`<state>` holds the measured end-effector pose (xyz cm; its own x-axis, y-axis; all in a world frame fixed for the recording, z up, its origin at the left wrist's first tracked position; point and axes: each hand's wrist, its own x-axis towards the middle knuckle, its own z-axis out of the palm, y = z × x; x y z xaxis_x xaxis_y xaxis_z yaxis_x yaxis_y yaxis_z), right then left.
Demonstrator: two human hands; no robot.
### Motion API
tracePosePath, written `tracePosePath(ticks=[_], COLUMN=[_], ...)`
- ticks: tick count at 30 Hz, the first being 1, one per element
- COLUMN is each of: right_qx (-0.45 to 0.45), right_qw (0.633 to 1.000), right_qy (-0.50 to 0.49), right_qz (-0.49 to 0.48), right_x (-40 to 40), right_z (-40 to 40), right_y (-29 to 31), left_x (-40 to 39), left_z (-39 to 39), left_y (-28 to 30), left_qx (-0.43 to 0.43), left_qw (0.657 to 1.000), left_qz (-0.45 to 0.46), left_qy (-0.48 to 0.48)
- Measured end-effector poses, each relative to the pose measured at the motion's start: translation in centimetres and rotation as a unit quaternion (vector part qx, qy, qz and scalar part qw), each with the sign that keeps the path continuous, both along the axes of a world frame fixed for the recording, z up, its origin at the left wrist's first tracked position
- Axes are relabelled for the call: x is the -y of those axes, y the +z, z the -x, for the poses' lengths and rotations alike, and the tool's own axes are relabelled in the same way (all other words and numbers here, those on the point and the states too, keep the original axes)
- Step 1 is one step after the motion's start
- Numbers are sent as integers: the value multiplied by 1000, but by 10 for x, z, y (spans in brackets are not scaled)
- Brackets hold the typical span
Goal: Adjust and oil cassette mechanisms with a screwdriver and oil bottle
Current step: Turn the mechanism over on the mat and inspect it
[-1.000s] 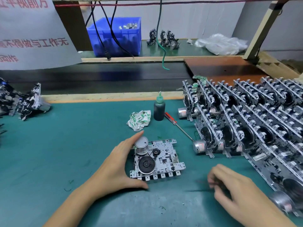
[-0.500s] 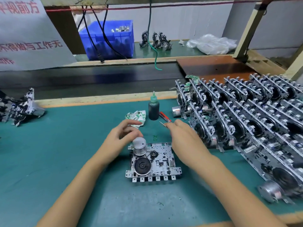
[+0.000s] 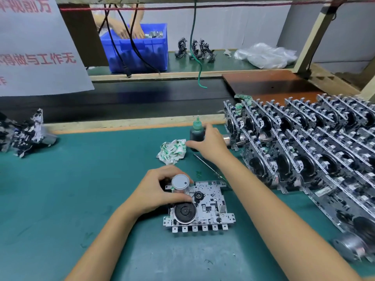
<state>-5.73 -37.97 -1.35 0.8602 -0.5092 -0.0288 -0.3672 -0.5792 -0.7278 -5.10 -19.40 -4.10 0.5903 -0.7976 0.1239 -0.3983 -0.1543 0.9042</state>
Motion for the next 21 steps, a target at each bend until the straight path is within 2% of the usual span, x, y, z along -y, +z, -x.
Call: tracePosePath(ticks=[3, 5, 8, 11, 16, 17, 18, 20, 21], right_qx=[12, 91, 206, 221, 276, 292, 311, 342, 347], right_qw=[1000, 995, 967, 964, 930, 910, 873, 776, 746], right_qy=[-4, -8, -8, -7, 14, 11, 8, 4, -4], right_qz=[1, -43, -152, -147, -244, -294, -375, -531, -569], right_x=[0, -5, -13, -16, -19, -18, -17, -16, -17], right_z=[-3, 5, 28, 55, 88, 91, 92, 91, 90], right_y=[-2, 0, 12, 17, 12, 9, 6, 2, 1], left_x=[-1, -2, -1, -1, 0, 1, 1, 1, 2], left_z=[-1, -1, -1, 0, 5, 5, 5, 4, 4], left_y=[0, -1, -2, -2, -5, -7, -9, -10, -10], left_qx=[-21, -50, -76, -72, -17, -1, 7, 5, 2], left_qw=[1000, 998, 996, 997, 996, 995, 994, 992, 992], left_qz=[-3, 4, 14, 18, 20, 16, 13, 13, 14], left_qy=[18, 29, 38, 36, 86, 97, 107, 122, 125])
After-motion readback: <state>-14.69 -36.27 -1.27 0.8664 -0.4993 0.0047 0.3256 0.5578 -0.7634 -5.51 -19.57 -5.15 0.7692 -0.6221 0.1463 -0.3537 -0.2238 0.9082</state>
